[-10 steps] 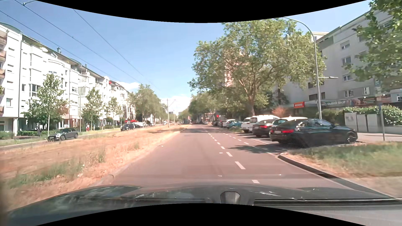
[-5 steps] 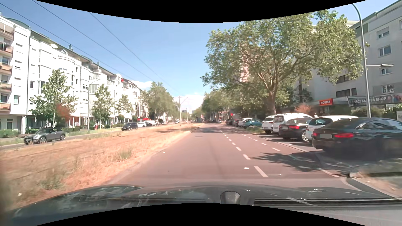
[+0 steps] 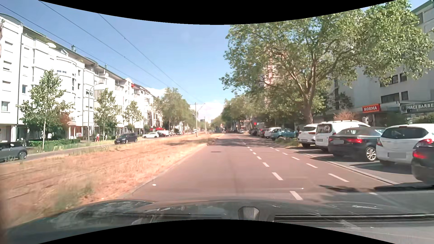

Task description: Follow the waypoints while adhering to traffic rules and regulations

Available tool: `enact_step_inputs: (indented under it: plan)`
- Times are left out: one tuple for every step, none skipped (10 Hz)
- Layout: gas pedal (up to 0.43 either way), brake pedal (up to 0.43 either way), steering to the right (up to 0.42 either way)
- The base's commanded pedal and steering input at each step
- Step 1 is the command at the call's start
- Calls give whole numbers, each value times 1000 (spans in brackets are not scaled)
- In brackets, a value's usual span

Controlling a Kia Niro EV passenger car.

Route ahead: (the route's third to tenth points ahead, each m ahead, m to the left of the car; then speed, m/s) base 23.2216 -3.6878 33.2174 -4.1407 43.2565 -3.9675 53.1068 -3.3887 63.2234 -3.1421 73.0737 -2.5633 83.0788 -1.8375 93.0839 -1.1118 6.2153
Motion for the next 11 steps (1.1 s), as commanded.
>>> enact_step_inputs:
  plan:
    - [228, 0, 2]
    - [228, 0, 2]
    - [240, 0, 1]
    - [240, 0, 1]
    - [240, 0, 1]
    - [240, 0, 1]
    - [240, 0, 0]
    - [240, 0, -1]
    - [240, 0, -2]
    - [228, 0, -4]
    - [228, 0, -5]
